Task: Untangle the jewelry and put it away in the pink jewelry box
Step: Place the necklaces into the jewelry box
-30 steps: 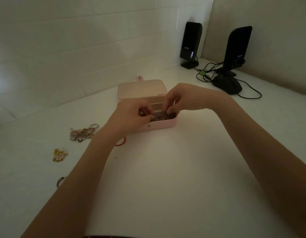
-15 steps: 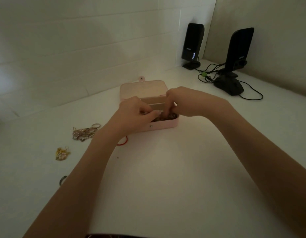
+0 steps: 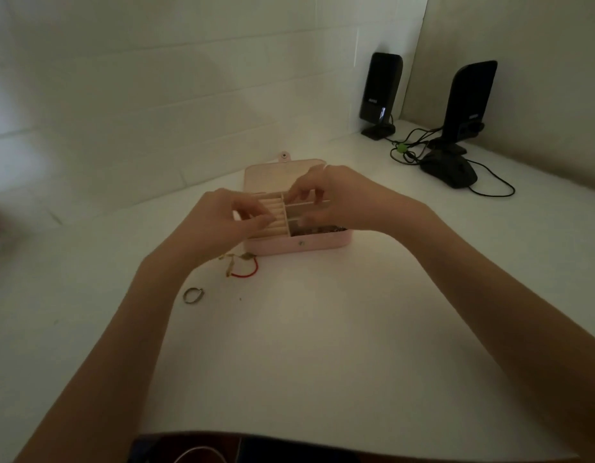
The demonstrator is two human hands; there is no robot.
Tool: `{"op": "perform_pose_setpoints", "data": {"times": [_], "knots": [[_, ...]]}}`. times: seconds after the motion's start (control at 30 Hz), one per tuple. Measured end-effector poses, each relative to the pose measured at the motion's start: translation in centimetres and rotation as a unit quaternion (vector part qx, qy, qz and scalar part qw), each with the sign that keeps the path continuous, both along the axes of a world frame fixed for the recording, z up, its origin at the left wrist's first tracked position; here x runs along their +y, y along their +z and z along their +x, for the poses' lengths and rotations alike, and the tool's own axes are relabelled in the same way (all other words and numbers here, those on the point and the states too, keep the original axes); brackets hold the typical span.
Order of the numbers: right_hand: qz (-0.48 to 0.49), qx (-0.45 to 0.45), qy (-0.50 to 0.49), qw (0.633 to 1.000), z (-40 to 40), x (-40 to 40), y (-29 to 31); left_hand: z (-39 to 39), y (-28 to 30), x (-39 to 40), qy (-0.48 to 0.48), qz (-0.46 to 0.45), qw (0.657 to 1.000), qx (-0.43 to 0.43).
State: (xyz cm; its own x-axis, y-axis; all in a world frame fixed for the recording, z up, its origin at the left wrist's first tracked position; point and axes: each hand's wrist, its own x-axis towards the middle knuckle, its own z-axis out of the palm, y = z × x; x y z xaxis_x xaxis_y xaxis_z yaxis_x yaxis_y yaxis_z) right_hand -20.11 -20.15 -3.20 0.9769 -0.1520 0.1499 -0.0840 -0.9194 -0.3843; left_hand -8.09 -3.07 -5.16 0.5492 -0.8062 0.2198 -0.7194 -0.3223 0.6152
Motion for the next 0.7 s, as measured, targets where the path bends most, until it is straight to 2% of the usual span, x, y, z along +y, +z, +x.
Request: {"op": "perform_pose_setpoints", "data": {"times": [0.1, 0.17, 0.27, 0.33, 0.47, 0.63, 0.7], "knots": [[-0.003, 0.055, -0.034, 0.998, 0.4, -0.3, -1.4, 0.6, -1.0, 2.3, 0.022, 0.026, 0.999, -0.031], [0.017, 0.042, -0.012, 0.999, 0.3, -0.2, -2.7, 0.6, -1.7, 3.5, 0.023, -0.005, 0.999, -0.026], [-0.077, 0.047, -0.009, 0.996, -0.2, 0.4, -5.1, 0.3, -2.2, 4.5, 0.031, -0.07, 0.997, -0.02], [-0.148, 0.056, -0.025, 0.987, -0.4, 0.6, -6.1, 0.0, -2.5, 4.7, 0.036, -0.043, 0.998, -0.021], [-0.172, 0.023, -0.009, 0.985, -1.1, 0.6, -6.1, -0.4, -3.2, 5.0, 0.053, 0.006, 0.999, -0.011], [-0.137, 0.081, -0.015, 0.987, -1.6, 0.6, -5.9, -1.1, -3.8, 4.9, 0.035, 0.024, 0.999, -0.015], [0.01, 0.054, -0.014, 0.998, -1.7, 0.5, -4.9, -1.1, -3.7, 5.0, 0.037, 0.006, 0.999, -0.003]]}}
